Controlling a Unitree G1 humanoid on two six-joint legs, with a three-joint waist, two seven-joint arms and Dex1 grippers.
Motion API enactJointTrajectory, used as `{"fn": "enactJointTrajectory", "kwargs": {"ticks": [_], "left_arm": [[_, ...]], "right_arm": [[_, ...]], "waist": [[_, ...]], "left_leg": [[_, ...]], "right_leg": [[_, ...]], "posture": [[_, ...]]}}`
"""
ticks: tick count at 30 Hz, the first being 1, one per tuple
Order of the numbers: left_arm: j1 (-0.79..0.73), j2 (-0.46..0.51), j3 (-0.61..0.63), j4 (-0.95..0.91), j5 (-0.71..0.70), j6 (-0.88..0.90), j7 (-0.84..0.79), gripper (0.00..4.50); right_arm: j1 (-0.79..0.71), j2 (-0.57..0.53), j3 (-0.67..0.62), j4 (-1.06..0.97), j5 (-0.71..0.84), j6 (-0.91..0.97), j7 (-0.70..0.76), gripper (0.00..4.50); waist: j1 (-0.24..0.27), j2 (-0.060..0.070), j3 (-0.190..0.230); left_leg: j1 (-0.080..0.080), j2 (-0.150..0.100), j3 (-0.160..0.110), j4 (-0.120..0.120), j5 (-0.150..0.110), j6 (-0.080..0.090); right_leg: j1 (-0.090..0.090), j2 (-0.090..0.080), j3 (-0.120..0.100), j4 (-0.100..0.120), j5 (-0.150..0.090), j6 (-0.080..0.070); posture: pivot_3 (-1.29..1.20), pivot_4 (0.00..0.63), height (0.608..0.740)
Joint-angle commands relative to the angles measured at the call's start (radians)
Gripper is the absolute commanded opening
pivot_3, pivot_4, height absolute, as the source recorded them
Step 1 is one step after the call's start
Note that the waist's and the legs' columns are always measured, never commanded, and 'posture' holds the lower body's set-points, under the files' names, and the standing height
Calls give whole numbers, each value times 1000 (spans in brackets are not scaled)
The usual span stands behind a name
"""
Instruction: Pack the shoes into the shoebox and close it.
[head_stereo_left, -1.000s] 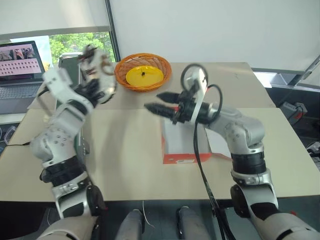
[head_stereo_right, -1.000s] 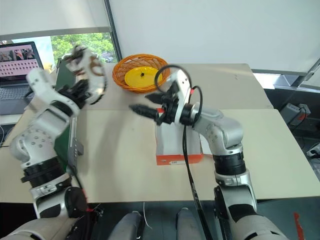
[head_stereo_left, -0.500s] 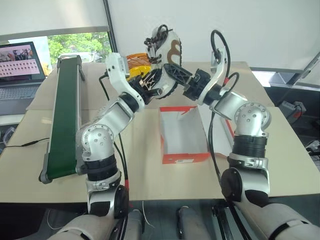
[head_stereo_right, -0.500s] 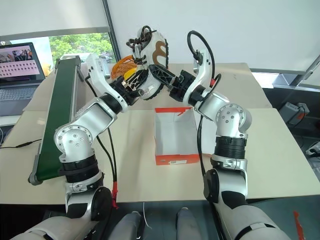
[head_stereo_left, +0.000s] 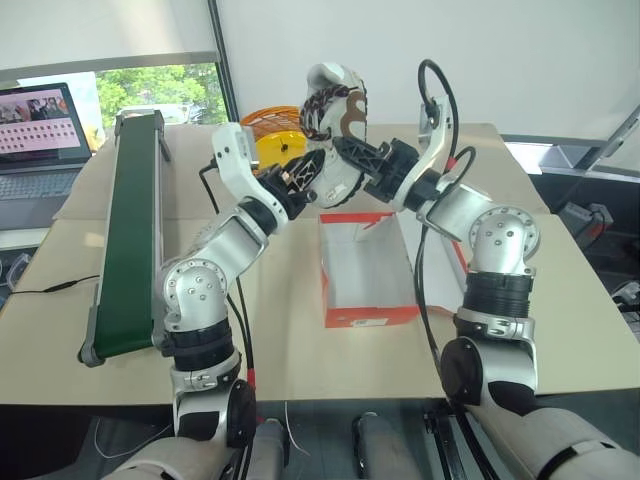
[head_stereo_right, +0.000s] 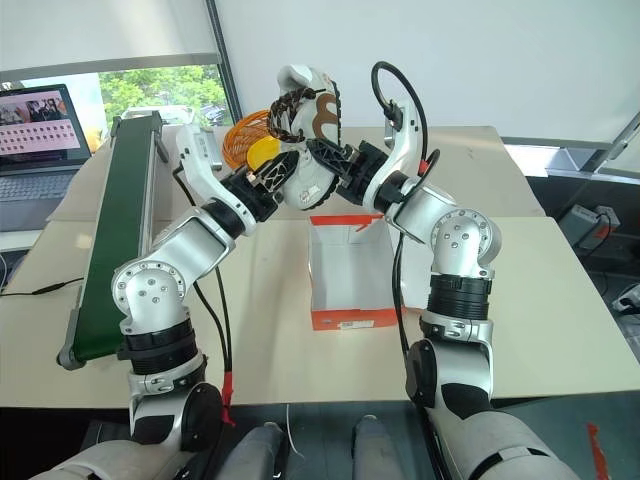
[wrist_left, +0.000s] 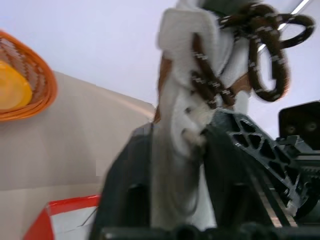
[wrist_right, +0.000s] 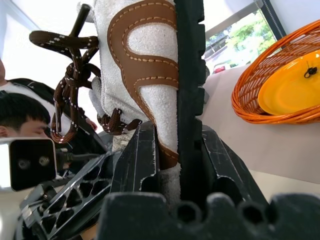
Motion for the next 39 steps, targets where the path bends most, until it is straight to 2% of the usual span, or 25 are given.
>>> {"fn": "enactJointTrajectory", "kwargs": {"ticks": [1, 8, 13, 18, 25, 30, 39], "left_arm": [[-22, 12, 4, -49, -28, 3, 41, 3219], [21, 84, 36, -56, -64, 9, 62, 3224], [64, 158, 63, -64, -71, 6, 63, 3224], [90, 199, 74, -55, -40, -23, 69, 3224], [129, 162, 31, -84, -38, -29, 91, 3224], [134, 176, 17, -85, -33, -21, 98, 3224], [117, 176, 11, -75, -41, -19, 114, 3224]], "right_arm": [[-23, -6, -17, -43, 33, -26, 5, 464], [-20, -33, 7, -53, -7, -34, -7, 460], [-33, -251, 261, -79, -265, 8, -9, 460], [-24, -371, 370, -96, -344, 150, 4, 460], [102, -326, 360, -190, -338, 282, -9, 460], [184, -276, 336, -251, -350, 337, -47, 460], [242, -278, 350, -247, -432, 292, -63, 460]], "waist": [[0, 0, 0], [-2, 0, 0], [2, 0, 0], [2, 0, 0], [3, 0, 0], [3, 0, 0], [4, 0, 0]], "left_leg": [[0, 0, 0, 0, 0, 0], [0, 0, 0, 0, 0, 0], [0, 0, 0, 0, 0, 0], [-1, 0, 0, 0, 0, 0], [-2, 0, 0, 0, -1, 1], [-2, 0, 0, 0, -1, 1], [-1, 0, 0, 0, -1, 1]], "right_leg": [[0, 0, 0, 0, 0, 0], [0, 0, 0, -1, 0, 0], [0, 0, 0, -1, 0, 0], [0, 0, 0, -3, 0, 0], [0, 0, 0, -4, 0, 0], [0, 0, 0, -4, 0, 0], [1, 0, 0, -4, 0, 0]], "posture": [[0, 150, 740], [0, 150, 740], [0, 150, 740], [0, 150, 740], [0, 150, 740], [0, 150, 740], [0, 150, 740]]}}
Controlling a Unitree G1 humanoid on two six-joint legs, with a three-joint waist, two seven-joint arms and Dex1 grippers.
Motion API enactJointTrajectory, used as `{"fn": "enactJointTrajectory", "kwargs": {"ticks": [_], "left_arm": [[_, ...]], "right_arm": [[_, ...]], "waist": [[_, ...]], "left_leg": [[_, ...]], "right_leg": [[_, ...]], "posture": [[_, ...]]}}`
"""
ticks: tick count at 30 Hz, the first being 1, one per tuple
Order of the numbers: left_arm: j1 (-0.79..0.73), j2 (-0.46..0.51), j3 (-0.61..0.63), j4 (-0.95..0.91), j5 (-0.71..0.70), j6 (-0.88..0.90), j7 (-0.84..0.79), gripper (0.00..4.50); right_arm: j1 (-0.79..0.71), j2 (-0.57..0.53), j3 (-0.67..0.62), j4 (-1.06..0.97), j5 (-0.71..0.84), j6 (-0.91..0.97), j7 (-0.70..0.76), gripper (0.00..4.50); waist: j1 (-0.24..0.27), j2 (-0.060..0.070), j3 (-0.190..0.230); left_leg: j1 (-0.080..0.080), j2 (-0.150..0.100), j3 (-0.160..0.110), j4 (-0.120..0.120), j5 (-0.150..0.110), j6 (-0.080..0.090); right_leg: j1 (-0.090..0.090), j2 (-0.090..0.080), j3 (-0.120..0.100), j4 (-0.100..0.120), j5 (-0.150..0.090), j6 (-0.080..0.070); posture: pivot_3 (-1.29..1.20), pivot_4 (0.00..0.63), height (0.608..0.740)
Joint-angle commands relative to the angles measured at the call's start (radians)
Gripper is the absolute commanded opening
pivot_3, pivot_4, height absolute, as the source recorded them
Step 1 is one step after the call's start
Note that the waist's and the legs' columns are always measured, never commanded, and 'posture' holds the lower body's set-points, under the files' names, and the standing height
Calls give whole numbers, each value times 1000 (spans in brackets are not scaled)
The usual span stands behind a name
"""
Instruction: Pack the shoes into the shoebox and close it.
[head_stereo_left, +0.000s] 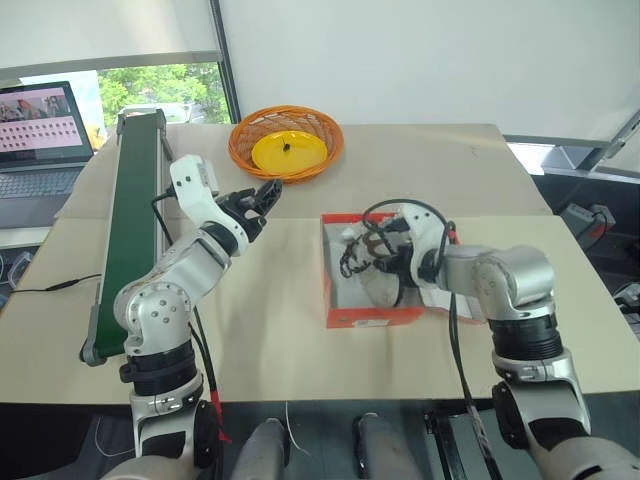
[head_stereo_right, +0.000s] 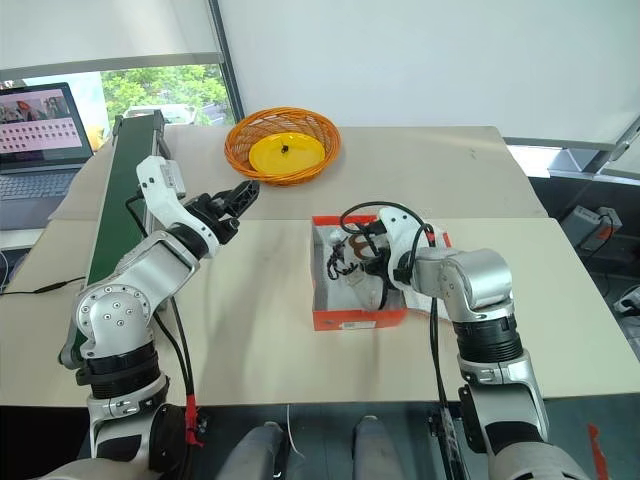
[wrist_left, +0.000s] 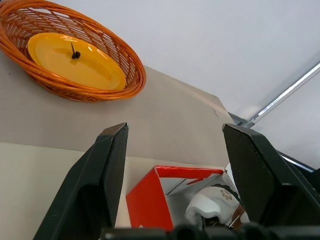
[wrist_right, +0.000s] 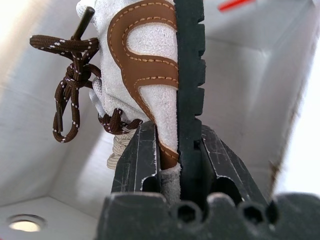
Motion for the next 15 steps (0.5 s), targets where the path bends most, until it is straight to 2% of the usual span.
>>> {"fn": "enactJointTrajectory", "kwargs": {"ticks": [1, 10, 12, 13, 15], "left_arm": [[-22, -1, -5, -30, -7, -11, 5, 3224], [-4, -16, 17, -83, -46, 3, 70, 3224], [4, -14, 22, -98, -58, 11, 87, 3224], [6, -12, 24, -103, -64, 13, 94, 3224], [2, -8, 35, -106, -63, 9, 124, 3224]], "right_arm": [[-13, -15, -18, -34, -32, -44, 3, 460], [22, -36, 24, -23, -124, -122, 4, 460], [35, -34, 44, -21, -146, -141, 3, 1456], [39, -39, 62, -20, -160, -152, 5, 1642], [48, -47, 91, -20, -188, -177, 7, 2345]], "waist": [[-1, 0, 0], [0, 0, 0], [0, 0, 0], [0, 0, 0], [1, 0, 0]], "left_leg": [[0, 0, 0, 0, 0, 0], [0, 0, 0, 0, 0, 0], [0, 0, 0, 0, 0, 0], [0, 0, 0, 0, 0, 0], [0, 0, 0, 0, 0, 0]], "right_leg": [[0, 0, 0, 0, 0, 0], [0, 0, 0, 0, 0, 0], [0, 0, 0, 0, 0, 0], [0, 0, 0, 0, 0, 0], [0, 0, 0, 0, 0, 0]], "posture": [[0, 150, 740], [0, 150, 740], [0, 150, 740], [0, 150, 740], [0, 150, 740]]}}
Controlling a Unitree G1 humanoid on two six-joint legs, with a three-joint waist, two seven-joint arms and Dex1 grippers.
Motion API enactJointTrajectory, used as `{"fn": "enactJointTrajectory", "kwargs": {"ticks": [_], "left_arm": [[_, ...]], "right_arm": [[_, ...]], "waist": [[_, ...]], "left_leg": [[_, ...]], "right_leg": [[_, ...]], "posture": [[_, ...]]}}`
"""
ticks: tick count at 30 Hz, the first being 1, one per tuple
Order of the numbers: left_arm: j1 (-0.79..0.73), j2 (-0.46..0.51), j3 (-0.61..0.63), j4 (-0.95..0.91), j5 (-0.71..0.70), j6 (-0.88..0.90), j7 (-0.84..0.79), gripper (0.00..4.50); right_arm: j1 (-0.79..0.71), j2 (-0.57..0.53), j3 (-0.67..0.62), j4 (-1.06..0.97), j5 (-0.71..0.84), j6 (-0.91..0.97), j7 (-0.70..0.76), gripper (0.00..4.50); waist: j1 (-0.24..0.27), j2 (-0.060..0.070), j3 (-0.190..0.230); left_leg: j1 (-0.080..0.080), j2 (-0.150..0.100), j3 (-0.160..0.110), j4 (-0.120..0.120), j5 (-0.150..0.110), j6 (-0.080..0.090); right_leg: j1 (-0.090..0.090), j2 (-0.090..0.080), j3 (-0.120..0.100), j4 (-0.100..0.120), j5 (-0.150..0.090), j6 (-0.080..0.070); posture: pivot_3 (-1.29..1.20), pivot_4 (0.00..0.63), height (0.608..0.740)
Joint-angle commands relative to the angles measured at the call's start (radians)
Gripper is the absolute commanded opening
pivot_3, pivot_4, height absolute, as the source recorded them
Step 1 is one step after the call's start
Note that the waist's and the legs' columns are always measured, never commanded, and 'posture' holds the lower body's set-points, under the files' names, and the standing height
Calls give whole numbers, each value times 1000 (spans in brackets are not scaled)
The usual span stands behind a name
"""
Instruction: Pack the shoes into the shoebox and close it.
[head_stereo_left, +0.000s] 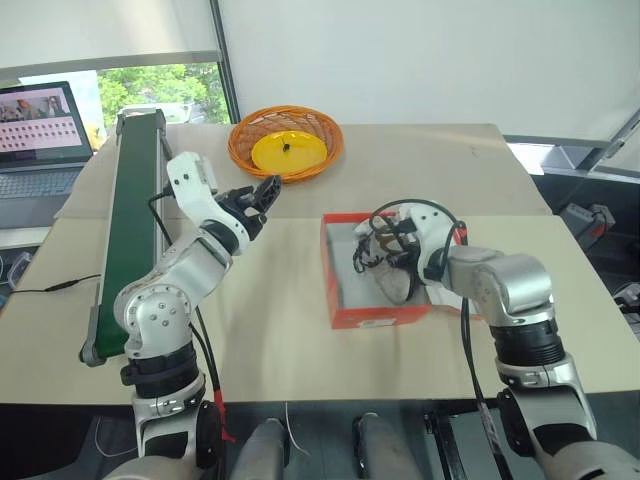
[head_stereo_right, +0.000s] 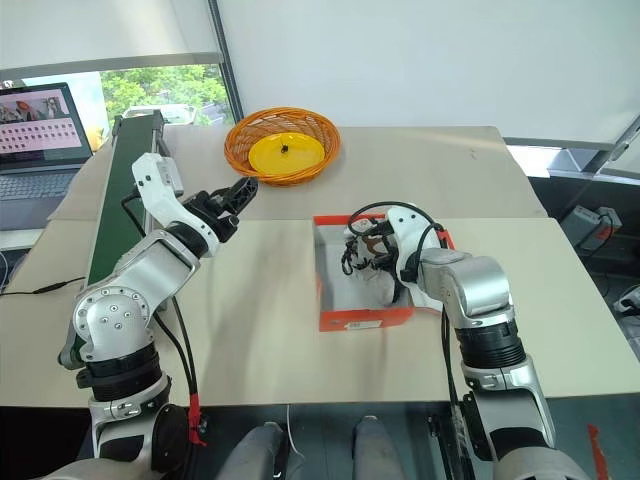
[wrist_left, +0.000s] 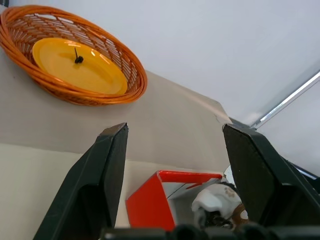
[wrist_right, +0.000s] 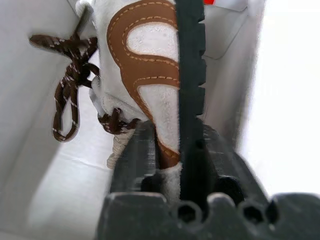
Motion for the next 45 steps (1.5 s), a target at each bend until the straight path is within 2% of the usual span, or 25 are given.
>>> {"fn": "enactJointTrajectory", "kwargs": {"ticks": [1, 6, 11, 17, 21, 26, 31, 34, 39, 45], "left_arm": [[-8, 4, 30, -40, -17, -5, 55, 3224], [-6, 31, 25, -54, -24, 13, 64, 3224], [-2, 34, 21, -61, -35, 19, 68, 3224], [4, 63, 13, -46, -21, 16, 45, 3224], [15, 103, 0, -32, 8, 21, 21, 3224], [36, 152, -21, -12, 63, 24, 0, 3224], [73, 222, -54, 8, 218, 23, 41, 3224], [88, 279, -88, -4, 356, 0, 75, 3224], [87, 307, -97, -13, 488, -40, 78, 3224], [124, 297, -18, -3, 560, -56, 84, 3224]], "right_arm": [[6, -25, 38, -21, -58, -66, 6, 2699], [7, -25, 69, -19, -100, -98, 12, 4463], [-32, -41, 94, -46, -136, -98, 28, 4463], [-182, -74, 68, -134, -89, -2, 99, 4463], [-264, -45, -52, -172, 42, 68, 202, 4463], [-293, -80, -111, -186, 175, 51, 360, 4463], [-262, -91, -108, -155, 241, -68, 499, 4463], [-243, -40, -140, -138, 298, -124, 545, 4463], [-227, -9, -121, -119, 307, -189, 567, 4463], [-215, 18, -75, -64, 279, -293, 601, 4463]], "waist": [[0, 0, 0], [1, 0, 0], [2, 0, 0], [-3, 0, 0], [-2, 0, 0], [4, 0, 0], [-2, 0, 0], [-5, 0, 0], [0, 0, 0], [0, 0, 0]], "left_leg": [[0, 0, 0, 0, 0, 0], [0, 0, 0, 0, 0, 0], [0, 0, 0, 0, 0, 0], [1, 0, 0, 0, 0, 0], [1, 0, 0, 0, 0, 0], [0, 0, 0, 0, 0, 0], [1, 0, 0, 0, 0, 0], [1, 1, 0, 0, 0, 0], [1, 0, 0, -1, 0, 0], [1, 0, 0, -1, 0, 0]], "right_leg": [[0, 0, 0, 0, 0, 0], [0, 0, 0, 0, 0, 0], [0, 0, 0, 0, 0, 0], [0, 1, 0, 0, 0, 0], [1, 1, 0, -1, 0, 0], [1, 0, 0, -1, 0, 0], [1, 1, 0, 0, 0, 0], [0, 1, 0, 0, 0, 0], [0, 0, 0, 0, 0, 0], [0, 0, 0, 0, 0, 0]], "posture": [[0, 150, 740], [0, 150, 740], [0, 150, 740], [0, 150, 740], [0, 150, 740], [0, 150, 740], [0, 150, 740], [0, 150, 740], [0, 150, 740], [0, 150, 740]]}}
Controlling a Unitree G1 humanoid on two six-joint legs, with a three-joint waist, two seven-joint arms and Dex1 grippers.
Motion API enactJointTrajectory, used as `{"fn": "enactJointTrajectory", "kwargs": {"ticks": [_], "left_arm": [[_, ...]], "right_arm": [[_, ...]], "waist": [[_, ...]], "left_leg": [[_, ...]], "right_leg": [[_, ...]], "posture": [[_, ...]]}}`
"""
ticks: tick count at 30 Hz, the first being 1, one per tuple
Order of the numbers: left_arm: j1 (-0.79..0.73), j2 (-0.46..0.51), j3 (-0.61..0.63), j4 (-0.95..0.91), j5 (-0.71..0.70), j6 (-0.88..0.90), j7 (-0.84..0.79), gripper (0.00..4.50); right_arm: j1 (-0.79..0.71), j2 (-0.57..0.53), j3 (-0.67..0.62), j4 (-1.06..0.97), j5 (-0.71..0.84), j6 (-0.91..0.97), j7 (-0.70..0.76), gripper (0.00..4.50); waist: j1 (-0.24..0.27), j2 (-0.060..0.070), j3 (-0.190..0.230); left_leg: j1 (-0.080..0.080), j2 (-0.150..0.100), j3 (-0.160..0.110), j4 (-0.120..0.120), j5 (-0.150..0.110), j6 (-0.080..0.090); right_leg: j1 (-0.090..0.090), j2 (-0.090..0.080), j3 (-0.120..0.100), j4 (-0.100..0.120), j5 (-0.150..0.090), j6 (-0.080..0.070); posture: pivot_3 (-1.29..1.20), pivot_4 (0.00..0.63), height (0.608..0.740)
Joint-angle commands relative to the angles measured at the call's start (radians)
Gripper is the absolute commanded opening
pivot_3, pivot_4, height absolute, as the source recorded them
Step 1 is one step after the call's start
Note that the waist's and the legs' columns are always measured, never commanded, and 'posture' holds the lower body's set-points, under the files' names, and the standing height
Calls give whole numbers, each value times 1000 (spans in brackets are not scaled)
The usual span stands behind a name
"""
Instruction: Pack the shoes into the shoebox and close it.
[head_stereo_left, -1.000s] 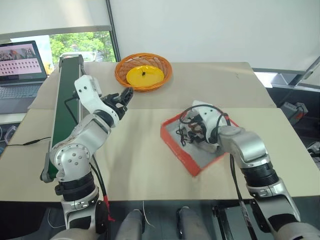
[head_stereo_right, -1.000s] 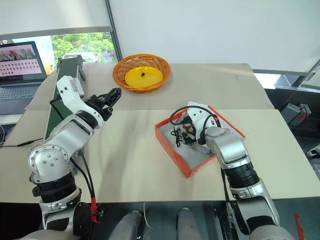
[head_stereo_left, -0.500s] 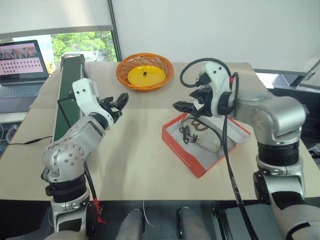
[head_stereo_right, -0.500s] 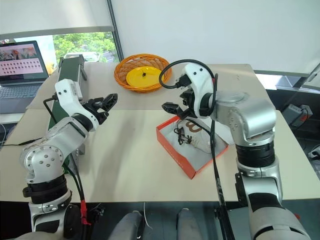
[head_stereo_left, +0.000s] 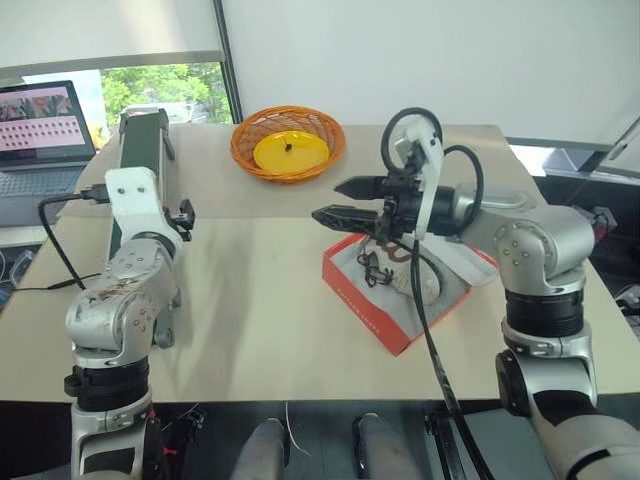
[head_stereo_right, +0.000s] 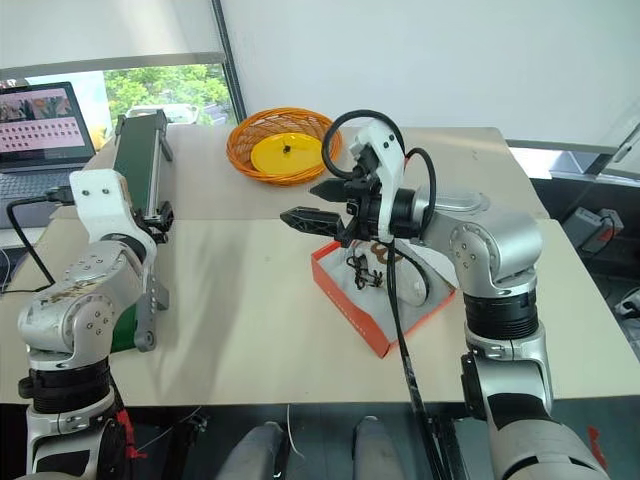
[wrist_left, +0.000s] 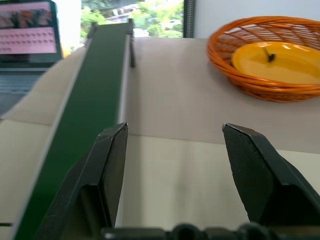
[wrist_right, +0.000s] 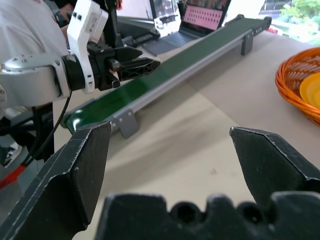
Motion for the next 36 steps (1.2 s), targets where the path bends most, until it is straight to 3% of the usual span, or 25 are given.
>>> {"fn": "enactJointTrajectory", "kwargs": {"ticks": [1, 5, 6, 9, 25, 36], "left_arm": [[17, 10, 71, -20, 67, -40, 1, 3224], [48, 25, 120, 4, 111, -89, -31, 3224], [57, 22, 138, 8, 109, -107, -47, 3701], [86, 26, 165, 16, 131, -131, -69, 4398], [72, 35, 166, 167, 206, -234, -179, 4398], [60, 27, 157, 189, 231, -258, -223, 4398]], "right_arm": [[3, 5, 23, 16, -15, -98, 39, 4463], [-3, 20, 65, 76, -53, -170, 56, 4463], [-6, 25, 74, 87, -61, -182, 57, 4500], [-10, 34, 85, 105, -70, -203, 61, 4500], [31, 116, 199, 184, -216, -384, 55, 4500], [31, 130, 203, 248, -284, -467, 50, 4500]], "waist": [[-3, 0, 0], [-5, 0, 0], [-5, 0, 0], [-4, 0, 0], [-4, 0, 0], [-7, 0, 0]], "left_leg": [[0, 0, 0, 0, 0, 0], [0, 0, 0, 0, 0, 0], [0, 0, 0, 0, 0, 0], [0, 0, 0, 0, 0, 0], [1, 0, 0, 0, 0, 0], [1, 1, 0, 0, 0, -1]], "right_leg": [[0, 0, 0, 0, 0, 0], [-1, 0, 0, 0, 0, 0], [0, 0, 0, 0, 0, 0], [0, 0, 0, 0, 0, 0], [-1, 0, 0, 1, 0, 0], [-1, 0, 0, 1, 0, 0]], "posture": [[0, 150, 740], [0, 150, 740], [0, 150, 740], [0, 150, 740], [0, 150, 740], [0, 150, 740]]}}
